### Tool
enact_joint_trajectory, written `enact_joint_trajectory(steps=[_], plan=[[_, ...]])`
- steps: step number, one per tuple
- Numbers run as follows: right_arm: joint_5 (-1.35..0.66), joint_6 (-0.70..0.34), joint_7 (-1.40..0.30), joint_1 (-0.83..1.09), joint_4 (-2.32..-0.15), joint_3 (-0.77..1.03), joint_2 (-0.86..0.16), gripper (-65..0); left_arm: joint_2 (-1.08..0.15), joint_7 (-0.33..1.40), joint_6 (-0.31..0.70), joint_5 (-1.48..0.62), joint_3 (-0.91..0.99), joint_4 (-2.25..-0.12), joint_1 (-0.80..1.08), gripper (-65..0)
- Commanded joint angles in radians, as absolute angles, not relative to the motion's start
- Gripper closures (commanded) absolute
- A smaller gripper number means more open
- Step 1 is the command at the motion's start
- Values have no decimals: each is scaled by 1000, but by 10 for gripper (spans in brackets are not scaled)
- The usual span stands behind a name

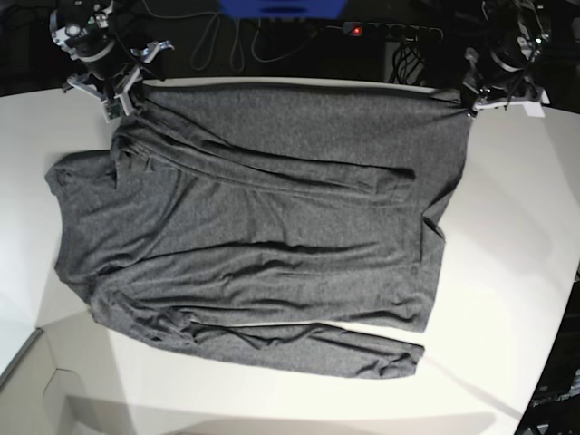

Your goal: Layout the t-shirt on the table in an organized manner, then fold the t-shirt properly

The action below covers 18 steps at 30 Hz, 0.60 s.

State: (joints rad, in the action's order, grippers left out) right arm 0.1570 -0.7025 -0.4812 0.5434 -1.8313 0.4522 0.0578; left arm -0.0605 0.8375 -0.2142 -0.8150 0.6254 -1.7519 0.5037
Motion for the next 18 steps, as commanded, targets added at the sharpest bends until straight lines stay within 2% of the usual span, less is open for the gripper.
enact_joint_trajectory(steps=[1, 13, 16, 18], plan=[[154, -698, -476, 549, -1840, 455, 50, 0, -64, 831, -209, -802, 628, -1770, 504, 0], [154, -698, -476, 547, -1842, 453, 50, 0, -62, 837, -209, -789, 630, -1774, 503, -2], [154, -698, -476, 549, -1847, 453, 50, 0, -62, 837, -209, -789, 630, -1774, 504, -46], [154, -698, -476, 556, -1851, 455, 50, -20, -62, 837, -209, -789, 630, -1774, 507, -109]])
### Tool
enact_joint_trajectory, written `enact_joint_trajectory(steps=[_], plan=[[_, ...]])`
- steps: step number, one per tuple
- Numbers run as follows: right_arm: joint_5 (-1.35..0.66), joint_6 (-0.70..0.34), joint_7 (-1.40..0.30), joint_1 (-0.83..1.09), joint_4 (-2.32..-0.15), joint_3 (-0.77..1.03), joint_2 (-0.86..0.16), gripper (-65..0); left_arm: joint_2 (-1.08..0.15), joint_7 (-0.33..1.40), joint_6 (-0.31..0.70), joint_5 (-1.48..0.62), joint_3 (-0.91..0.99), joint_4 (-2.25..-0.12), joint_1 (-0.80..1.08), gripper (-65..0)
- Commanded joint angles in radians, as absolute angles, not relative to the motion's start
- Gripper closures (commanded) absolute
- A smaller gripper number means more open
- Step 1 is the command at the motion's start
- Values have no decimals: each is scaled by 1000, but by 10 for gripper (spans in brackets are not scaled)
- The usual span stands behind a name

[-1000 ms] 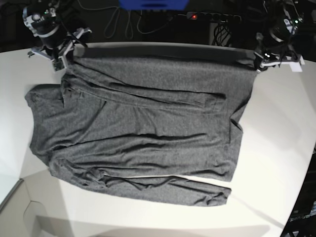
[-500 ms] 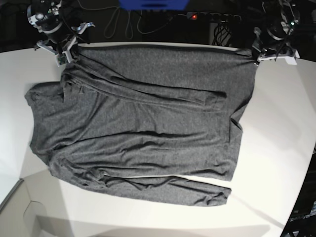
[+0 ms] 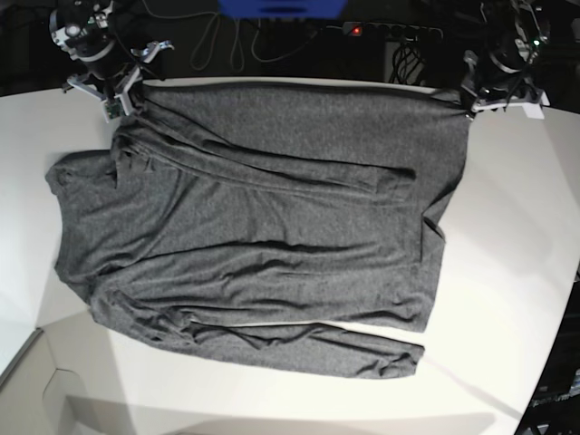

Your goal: Layout the t-shirt on the table in an organized manner, then fold the t-shirt properly

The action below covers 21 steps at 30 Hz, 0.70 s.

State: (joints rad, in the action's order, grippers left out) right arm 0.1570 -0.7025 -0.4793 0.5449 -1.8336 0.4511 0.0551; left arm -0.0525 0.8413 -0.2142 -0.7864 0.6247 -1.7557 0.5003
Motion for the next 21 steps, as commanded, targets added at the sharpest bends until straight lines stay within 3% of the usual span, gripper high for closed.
enact_joint_trajectory(steps=[1, 6, 21], plan=[[154, -698, -476, 558, -1860, 460, 50, -42, -62, 837, -209, -789, 630, -1774, 509, -138], [151, -698, -476, 567, -1905, 461, 56, -132, -62, 839, -209, -789, 630, -1796, 512, -222], [148, -698, -483, 565, -1966, 493, 93, -293, -61, 837, -209, -800, 631, -2006, 542, -225]])
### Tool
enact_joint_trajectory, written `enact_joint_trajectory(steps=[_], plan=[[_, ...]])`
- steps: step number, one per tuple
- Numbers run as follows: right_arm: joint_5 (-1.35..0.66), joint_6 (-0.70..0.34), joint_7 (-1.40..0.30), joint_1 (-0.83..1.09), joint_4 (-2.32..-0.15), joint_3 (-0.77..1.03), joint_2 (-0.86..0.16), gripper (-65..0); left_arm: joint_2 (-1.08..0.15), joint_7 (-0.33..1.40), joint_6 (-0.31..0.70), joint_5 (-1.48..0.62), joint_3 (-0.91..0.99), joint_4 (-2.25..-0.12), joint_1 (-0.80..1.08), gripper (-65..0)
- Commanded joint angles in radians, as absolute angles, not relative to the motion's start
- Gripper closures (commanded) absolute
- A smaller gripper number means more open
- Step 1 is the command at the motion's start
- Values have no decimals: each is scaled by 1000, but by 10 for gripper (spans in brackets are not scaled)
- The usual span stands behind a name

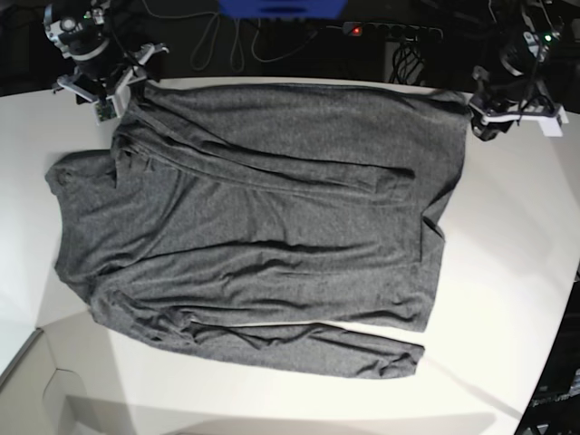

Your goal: Layout the t-shirt on the table in an organized manner, then fold the t-shirt properly

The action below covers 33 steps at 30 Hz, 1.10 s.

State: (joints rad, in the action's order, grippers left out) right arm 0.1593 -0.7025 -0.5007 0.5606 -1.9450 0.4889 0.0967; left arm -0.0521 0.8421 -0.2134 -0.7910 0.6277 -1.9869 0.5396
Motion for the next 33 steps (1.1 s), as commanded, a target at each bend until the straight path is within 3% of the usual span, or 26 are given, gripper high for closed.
enact_joint_trajectory(steps=[1, 6, 13, 20, 26, 33], plan=[[148, -698, -483, 565, -1968, 493, 90, -305, -61, 837, -209, -817, 633, -2005, 539, -225], [148, -698, -483, 559, -1968, 503, 85, -313, -73, 834, -209, -952, 638, -2003, 519, -225], [30, -698, -483, 527, -1968, 602, 88, -314, -4, 837, -216, -958, 601, -1908, 314, -225], [33, -698, -483, 516, -1966, 604, 85, -314, 22, 826, -217, -788, 447, -1790, 225, -225], [33, -698, -483, 515, -1965, 605, 84, -314, 87, 825, -214, -651, 447, -1788, 199, -225], [33, -698, -483, 515, -1963, 605, 84, -314, 93, 825, -214, -630, 441, -1715, 174, -225]])
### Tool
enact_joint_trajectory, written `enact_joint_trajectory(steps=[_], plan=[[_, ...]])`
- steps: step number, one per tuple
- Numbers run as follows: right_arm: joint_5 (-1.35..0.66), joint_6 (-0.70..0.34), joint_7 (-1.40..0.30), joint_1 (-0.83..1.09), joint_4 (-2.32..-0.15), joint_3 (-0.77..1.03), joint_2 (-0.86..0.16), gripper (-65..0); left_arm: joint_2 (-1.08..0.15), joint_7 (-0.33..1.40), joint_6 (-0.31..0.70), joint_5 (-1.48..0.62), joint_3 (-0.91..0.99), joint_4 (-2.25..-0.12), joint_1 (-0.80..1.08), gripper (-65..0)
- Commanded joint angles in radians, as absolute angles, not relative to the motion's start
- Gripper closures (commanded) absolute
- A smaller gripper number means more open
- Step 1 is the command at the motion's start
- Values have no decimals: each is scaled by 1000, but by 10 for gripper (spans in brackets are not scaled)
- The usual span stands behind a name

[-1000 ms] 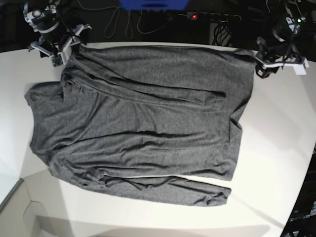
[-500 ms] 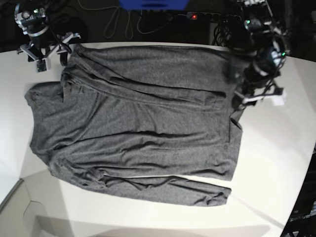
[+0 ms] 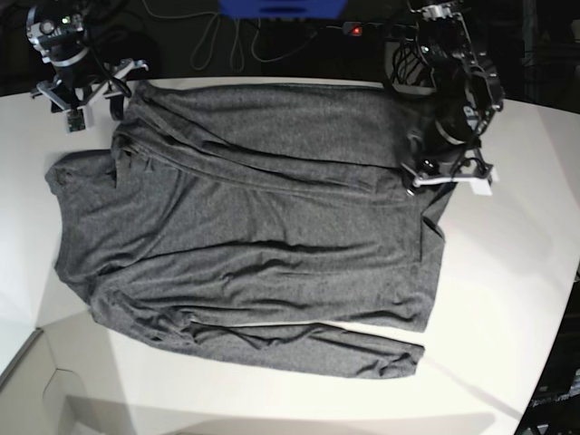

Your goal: Layout the t-shirt on the table in an organized manner, then fold the t-shirt properly

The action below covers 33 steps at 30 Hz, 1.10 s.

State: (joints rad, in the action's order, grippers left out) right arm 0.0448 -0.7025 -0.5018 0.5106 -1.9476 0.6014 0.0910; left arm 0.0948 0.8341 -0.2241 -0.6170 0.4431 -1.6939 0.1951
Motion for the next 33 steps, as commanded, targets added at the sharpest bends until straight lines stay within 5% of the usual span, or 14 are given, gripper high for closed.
enact_joint_trajectory(steps=[1, 13, 16, 19, 33], plan=[[33, -698, -483, 515, -1963, 605, 84, -314, 93, 825, -214, -630, 441, -1695, 170, -225], [33, -698, -483, 513, -1962, 604, 84, -314, 93, 825, -214, -630, 440, -1649, 162, -218], [33, -698, -483, 513, -1962, 604, 84, -314, 93, 825, -214, -630, 440, -1649, 162, -148], [33, -698, -483, 513, -1962, 604, 84, -314, 93, 825, -213, -630, 440, -1649, 160, 0], [33, -698, -483, 513, -1962, 599, 85, -314, 84, 831, -216, -638, 460, -1945, 298, 0]])
